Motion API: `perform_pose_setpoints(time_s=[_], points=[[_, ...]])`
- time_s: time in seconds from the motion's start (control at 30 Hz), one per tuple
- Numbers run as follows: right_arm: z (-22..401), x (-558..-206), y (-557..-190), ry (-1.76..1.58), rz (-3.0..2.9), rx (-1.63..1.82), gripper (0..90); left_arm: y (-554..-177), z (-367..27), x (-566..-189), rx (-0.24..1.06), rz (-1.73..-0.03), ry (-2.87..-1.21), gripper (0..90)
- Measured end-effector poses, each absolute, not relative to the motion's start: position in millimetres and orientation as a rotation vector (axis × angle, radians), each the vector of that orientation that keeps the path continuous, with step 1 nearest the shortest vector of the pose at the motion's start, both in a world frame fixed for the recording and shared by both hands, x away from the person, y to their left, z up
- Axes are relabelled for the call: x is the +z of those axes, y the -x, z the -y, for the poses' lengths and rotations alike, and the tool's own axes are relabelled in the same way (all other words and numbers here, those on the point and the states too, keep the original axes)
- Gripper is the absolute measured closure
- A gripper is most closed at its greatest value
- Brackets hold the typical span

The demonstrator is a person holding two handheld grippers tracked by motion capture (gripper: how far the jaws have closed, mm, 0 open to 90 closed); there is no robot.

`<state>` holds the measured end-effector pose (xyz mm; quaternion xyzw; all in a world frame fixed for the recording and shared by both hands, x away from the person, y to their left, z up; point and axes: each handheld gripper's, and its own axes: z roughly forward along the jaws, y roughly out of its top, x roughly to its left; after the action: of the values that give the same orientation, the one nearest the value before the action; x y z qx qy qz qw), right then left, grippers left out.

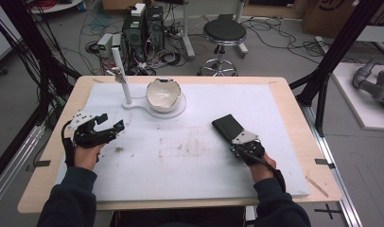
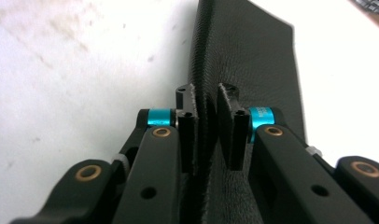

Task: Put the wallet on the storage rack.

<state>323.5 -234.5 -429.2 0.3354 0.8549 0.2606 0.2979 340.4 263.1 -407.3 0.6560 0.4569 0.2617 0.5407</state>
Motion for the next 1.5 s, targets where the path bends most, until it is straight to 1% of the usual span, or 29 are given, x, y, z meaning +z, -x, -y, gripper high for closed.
perform_pose_setpoints(time_s=[0.33, 0.57, 0.7, 0.8, 0.87, 1.0, 1.07, 1.23, 1.4, 1.5], points=[[259.4, -403.3, -322.0, -0.989, -2.223, 0.95, 83.7, -340.5, -264.5, -408.3, 0.615, -1.091, -1.551, 23.4], [264.1, -380.1, -317.4, -1.03, -2.218, 1.178, 84.3, -340.4, -266.3, -408.2, 0.614, -1.093, -1.545, 23.8], [263.6, -375.4, -316.4, -1.059, -2.216, 1.3, 84.0, -340.6, -266.2, -408.3, 0.614, -1.091, -1.548, 24.3], [264.5, -379.3, -319.8, -1.093, -2.217, 1.28, 83.2, -340.6, -265.6, -408.4, 0.611, -1.089, -1.547, 24.6], [268.2, -387.8, -325.1, -1.142, -2.191, 1.275, 79.8, -340.7, -265.3, -408.5, 0.611, -1.089, -1.548, 24.8], [283.3, -391.6, -331.2, -1.21, -2.108, 1.287, 74.2, -340.8, -264.4, -408.6, 0.611, -1.09, -1.552, 24.9], [287.2, -394.8, -332.7, -1.231, -2.101, 1.297, 65.1, -341.1, -264.0, -408.9, 0.609, -1.085, -1.555, 25.0], [287.9, -405.6, -336.1, -1.251, -2.151, 1.271, 56.3, -341.0, -264.1, -408.7, 0.607, -1.085, -1.556, 25.3], [286.1, -402.7, -333.0, -1.169, -2.148, 1.299, 50.0, -341.0, -263.1, -409.0, 0.602, -1.084, -1.556, 25.4], [280.9, -402.3, -330.8, -1.101, -2.19, 1.321, 49.0, -341.1, -263.2, -409.0, 0.6, -1.081, -1.563, 25.4]])
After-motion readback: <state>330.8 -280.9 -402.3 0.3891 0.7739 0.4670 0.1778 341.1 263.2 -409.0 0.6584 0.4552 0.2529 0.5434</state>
